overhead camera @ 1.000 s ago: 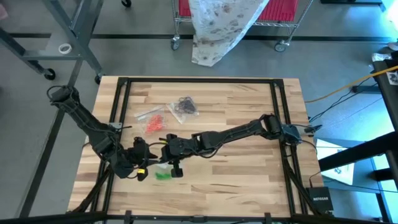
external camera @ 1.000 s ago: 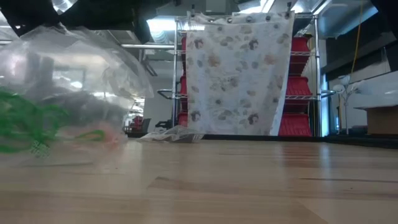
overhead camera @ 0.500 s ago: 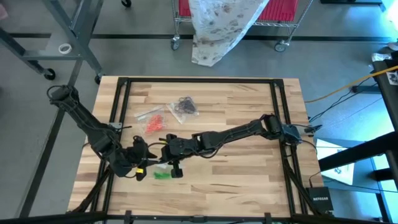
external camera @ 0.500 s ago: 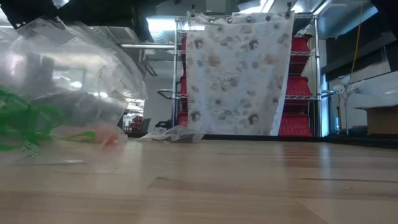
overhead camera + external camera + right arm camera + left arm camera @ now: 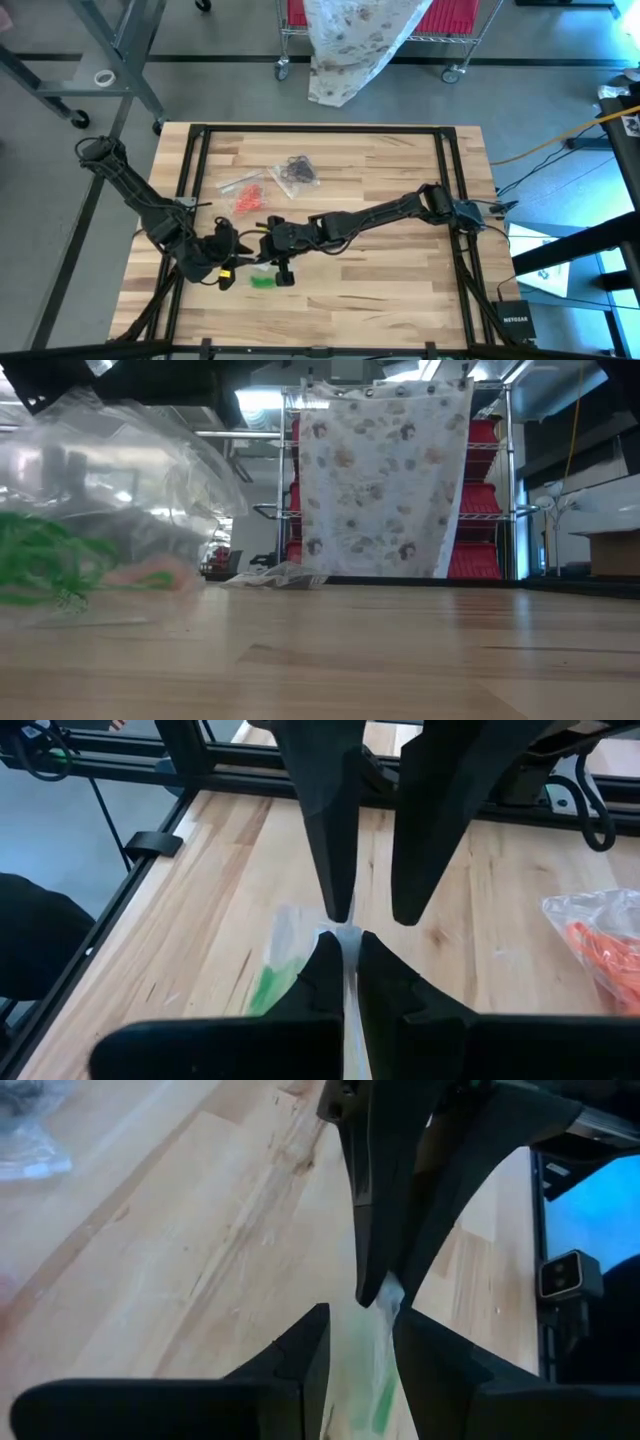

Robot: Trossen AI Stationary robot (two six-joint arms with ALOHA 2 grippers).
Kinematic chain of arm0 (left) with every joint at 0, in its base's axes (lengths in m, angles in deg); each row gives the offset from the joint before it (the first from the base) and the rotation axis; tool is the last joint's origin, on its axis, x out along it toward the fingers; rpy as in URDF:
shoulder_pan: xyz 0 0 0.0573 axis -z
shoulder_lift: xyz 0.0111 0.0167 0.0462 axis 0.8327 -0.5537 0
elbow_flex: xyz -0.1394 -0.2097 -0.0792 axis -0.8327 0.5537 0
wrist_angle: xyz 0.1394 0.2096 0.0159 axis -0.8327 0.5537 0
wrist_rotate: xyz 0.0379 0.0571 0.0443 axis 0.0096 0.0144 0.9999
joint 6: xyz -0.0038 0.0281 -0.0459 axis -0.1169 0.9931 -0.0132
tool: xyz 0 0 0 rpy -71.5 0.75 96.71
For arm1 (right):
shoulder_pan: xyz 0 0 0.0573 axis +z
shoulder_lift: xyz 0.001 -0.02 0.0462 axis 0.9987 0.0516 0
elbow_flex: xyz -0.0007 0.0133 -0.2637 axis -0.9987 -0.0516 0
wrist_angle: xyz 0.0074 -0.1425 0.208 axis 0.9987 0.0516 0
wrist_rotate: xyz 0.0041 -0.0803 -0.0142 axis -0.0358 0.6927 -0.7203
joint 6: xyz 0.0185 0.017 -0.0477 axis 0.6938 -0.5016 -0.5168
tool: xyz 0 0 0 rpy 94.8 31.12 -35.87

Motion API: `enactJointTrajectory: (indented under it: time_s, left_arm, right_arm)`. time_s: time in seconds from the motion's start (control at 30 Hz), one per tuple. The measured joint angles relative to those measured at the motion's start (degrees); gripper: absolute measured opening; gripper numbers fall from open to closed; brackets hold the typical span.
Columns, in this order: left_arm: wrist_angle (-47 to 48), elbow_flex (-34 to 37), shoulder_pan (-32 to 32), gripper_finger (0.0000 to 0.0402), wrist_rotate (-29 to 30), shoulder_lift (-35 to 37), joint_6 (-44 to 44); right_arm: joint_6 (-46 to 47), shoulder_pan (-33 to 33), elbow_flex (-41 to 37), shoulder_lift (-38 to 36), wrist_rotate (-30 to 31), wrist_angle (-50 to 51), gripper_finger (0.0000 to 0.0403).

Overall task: Sort rubber bands
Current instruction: Close the transparent zip bag

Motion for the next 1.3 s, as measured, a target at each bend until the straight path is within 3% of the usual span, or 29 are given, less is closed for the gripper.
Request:
enactJointTrajectory:
  time_s: [0.23,0.5,0.83,0.97,1.13,1.3]
  left_arm:
    - [-1.1,0.5,-0.8,0.009,0.3,-0.1,1.7]
    - [-1.9,0.5,-0.9,0.0007,0.8,-1.1,3.6]
    - [-0.4,0.6,-0.8,0.0001,10.2,-4.9,0.6]
    - [4.6,0.5,-1.0,0.0,12.1,-5.1,-2.1]
    - [8.7,0.2,-1.0,0.0,11.8,-5.1,-4.6]
    - [4.5,0.1,-0.9,0.0001,9.5,-4.9,-1.8]
  right_arm:
    - [0.0,0.0,0.0,0.0,0.0,0.1,0.0006]
    - [0.1,-0.1,0.0,0.0,0.4,0.4,0.0005]
    - [11.1,-0.2,0.1,0.0,5.2,4.0,0.0005]
    - [13.5,-0.1,0.2,0.0,3.9,8.8,0.0005]
    - [14.9,0.3,0.1,0.1,1.7,13.4,0.0005]
    - [14.2,0.0,0.1,0.1,2.1,13.7,0.0005]
